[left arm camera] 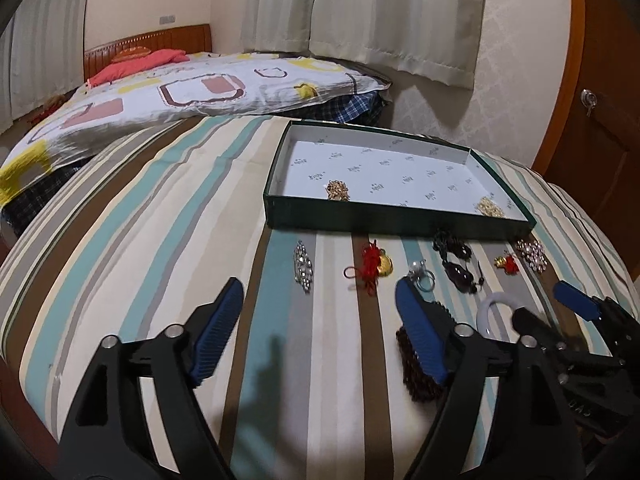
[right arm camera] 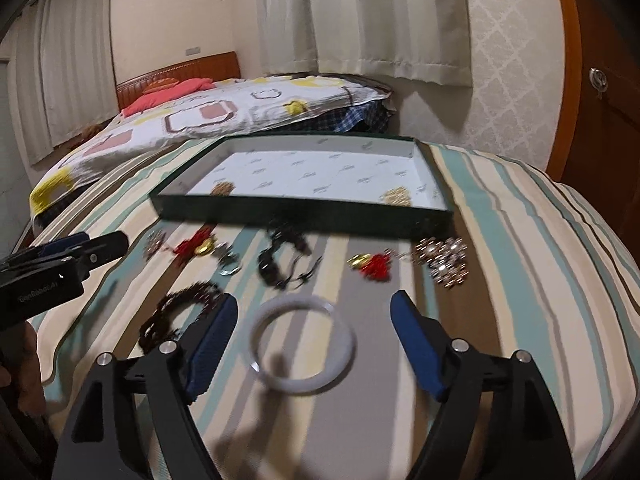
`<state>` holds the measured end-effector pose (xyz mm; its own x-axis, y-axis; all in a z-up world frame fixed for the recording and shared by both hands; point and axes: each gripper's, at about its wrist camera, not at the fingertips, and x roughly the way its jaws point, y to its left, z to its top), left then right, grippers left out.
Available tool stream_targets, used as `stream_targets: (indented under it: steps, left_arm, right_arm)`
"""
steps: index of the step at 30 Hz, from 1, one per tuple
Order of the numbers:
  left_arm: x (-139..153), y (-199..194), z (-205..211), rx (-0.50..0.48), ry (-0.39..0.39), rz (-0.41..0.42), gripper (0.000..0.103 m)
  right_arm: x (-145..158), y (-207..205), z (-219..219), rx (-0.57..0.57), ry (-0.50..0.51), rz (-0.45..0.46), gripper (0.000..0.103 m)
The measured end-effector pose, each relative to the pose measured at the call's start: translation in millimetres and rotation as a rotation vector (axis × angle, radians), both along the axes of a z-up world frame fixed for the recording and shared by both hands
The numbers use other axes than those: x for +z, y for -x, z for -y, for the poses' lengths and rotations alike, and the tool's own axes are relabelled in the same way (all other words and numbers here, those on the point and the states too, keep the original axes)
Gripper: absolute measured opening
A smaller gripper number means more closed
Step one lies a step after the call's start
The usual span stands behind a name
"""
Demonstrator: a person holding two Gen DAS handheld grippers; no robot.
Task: Organize jewelry
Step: 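Move the left tool to the red bead bracelet while the right tool reaches the jade bangle, then grip the red bead bracelet with the left tool while the right tool grips the white bangle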
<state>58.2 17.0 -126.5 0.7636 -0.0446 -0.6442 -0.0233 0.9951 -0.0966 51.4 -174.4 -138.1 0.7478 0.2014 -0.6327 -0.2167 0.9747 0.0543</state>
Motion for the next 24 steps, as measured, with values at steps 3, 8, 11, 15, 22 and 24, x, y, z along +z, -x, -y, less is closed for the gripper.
stream_targets:
  steps: [3, 8, 11, 15, 22, 24]
  left_arm:
    - [-5, 5, 2, -0.006, -0.015, -0.002, 0.079]
    - [-7, 6, 1, 0.005, -0.017, -0.005, 0.08]
    - [-8, 7, 2, 0.007, -0.02, -0.009, 0.082]
    - [-10, 7, 4, 0.004, -0.015, -0.016, 0.084]
    - [-10, 9, 21, -0.041, -0.012, -0.015, 0.085]
    - [-10, 10, 30, -0.062, -0.024, -0.01, 0.085]
  right_arm:
    - [-8, -4, -6, 0.012, 0.031, -0.026, 0.079]
    - [-16, -5, -12, 0.001, 0.055, -0.064, 0.079]
    - [-22, -7, -11, 0.0, 0.048, -0.093, 0.079]
    - [-23, -6, -6, -0.004, 0.014, -0.111, 0.069]
    - [-19, -4, 8, -0.037, -0.012, -0.106, 0.068]
    - [-17, -3, 14, -0.053, -0.012, -0.099, 0.068]
